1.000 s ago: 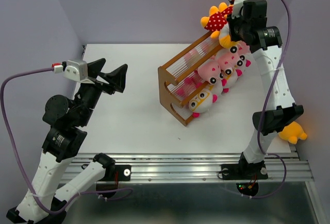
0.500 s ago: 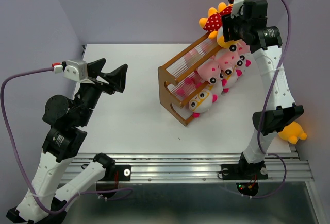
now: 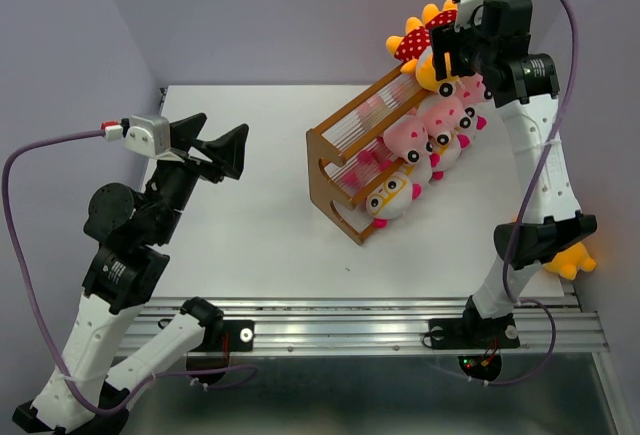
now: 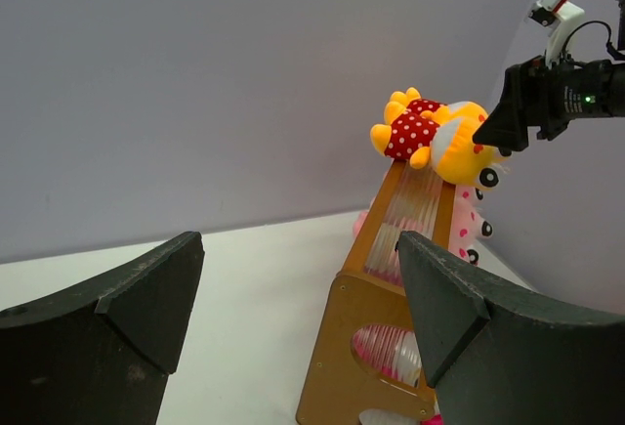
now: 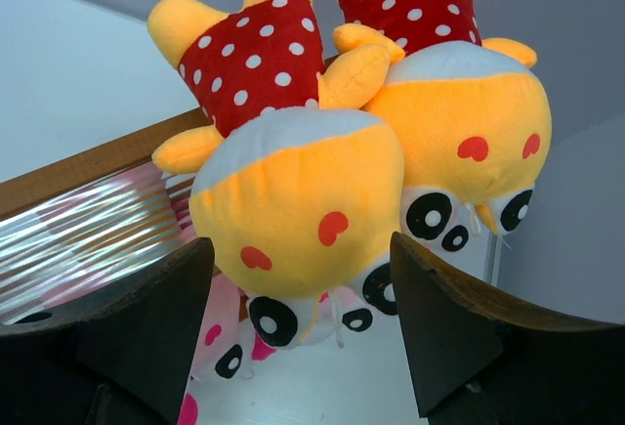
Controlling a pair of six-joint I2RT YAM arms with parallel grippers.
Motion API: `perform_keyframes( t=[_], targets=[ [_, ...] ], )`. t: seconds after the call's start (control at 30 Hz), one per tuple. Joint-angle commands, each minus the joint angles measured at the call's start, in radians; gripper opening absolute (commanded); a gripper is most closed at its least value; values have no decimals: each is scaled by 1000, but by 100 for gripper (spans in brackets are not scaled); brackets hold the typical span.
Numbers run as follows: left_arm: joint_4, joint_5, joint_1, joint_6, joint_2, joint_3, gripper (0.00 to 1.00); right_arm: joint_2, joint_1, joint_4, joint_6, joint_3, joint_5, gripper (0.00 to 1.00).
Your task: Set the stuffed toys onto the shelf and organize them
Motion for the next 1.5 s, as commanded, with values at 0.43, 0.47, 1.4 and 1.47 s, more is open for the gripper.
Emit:
perform_keyframes(
  t=[0.43, 0.47, 1.4, 1.47],
  targets=[
    [59, -5, 0, -14, -32, -24, 92, -170, -18, 60, 4, -5, -3, 86],
    [59, -5, 0, -16, -37, -30, 91, -186, -30, 59, 4, -22, 3, 86],
    [-59, 240, 3, -145, 143, 18, 93, -464, -513, -113, -364, -939, -68, 92],
    [-66, 257, 3, -138, 156, 25, 93, -465, -522, -78, -407, -1005, -2, 92]
  ],
)
